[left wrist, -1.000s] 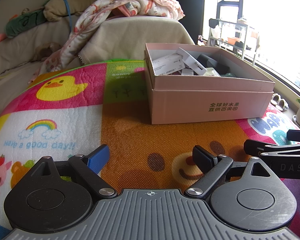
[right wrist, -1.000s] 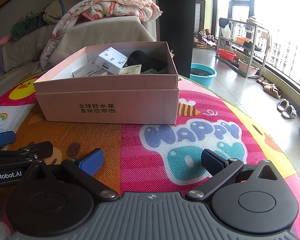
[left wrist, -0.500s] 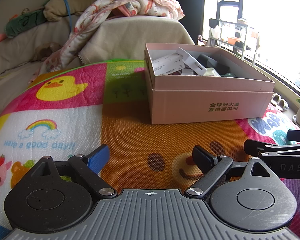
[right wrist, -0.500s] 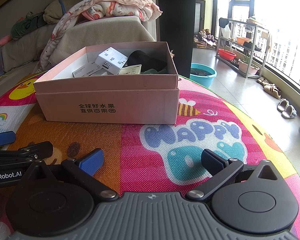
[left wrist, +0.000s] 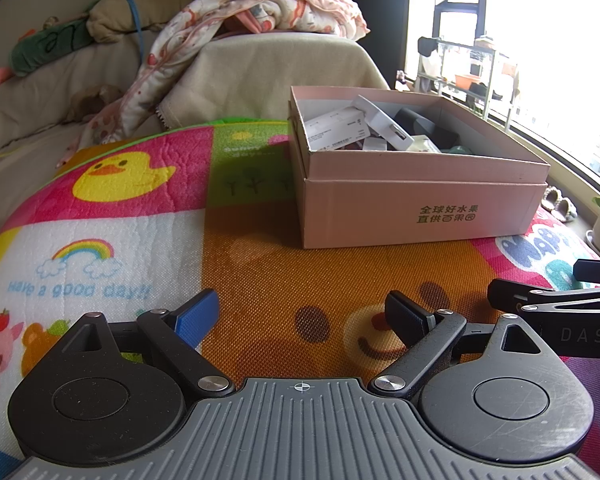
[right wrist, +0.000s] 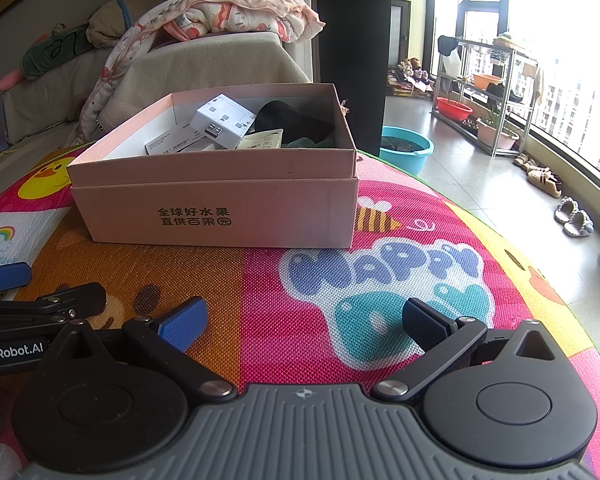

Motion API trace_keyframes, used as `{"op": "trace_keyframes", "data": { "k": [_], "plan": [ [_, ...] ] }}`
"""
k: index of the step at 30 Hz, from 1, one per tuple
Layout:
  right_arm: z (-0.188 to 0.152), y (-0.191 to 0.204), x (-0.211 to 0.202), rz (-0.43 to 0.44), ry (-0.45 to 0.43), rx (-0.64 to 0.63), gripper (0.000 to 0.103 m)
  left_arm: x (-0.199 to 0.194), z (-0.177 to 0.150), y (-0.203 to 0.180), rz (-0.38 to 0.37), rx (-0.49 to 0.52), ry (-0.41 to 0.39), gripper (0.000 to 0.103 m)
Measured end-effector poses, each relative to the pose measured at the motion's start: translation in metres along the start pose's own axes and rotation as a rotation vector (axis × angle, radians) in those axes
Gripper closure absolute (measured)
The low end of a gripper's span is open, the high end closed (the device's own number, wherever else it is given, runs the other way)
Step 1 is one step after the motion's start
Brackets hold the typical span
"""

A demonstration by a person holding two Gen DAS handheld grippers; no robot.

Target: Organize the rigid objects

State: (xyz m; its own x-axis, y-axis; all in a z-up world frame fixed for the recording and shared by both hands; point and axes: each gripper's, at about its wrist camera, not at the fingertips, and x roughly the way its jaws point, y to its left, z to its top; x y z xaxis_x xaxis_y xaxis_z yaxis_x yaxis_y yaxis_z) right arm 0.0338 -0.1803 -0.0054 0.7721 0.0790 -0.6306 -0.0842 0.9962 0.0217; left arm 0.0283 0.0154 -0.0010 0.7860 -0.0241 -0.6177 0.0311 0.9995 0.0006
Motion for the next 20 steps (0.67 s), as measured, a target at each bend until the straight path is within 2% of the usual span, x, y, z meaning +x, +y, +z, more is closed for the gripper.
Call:
{"op": "trace_keyframes", "data": {
  "k": [20],
  "plan": [
    [-0.0002,-0.0004,-0.0002,0.0,0.0,0.0,0.0,-0.0006,-0.0001,-0.001,0.005,0.006,-0.001,0.009]
  ]
}}
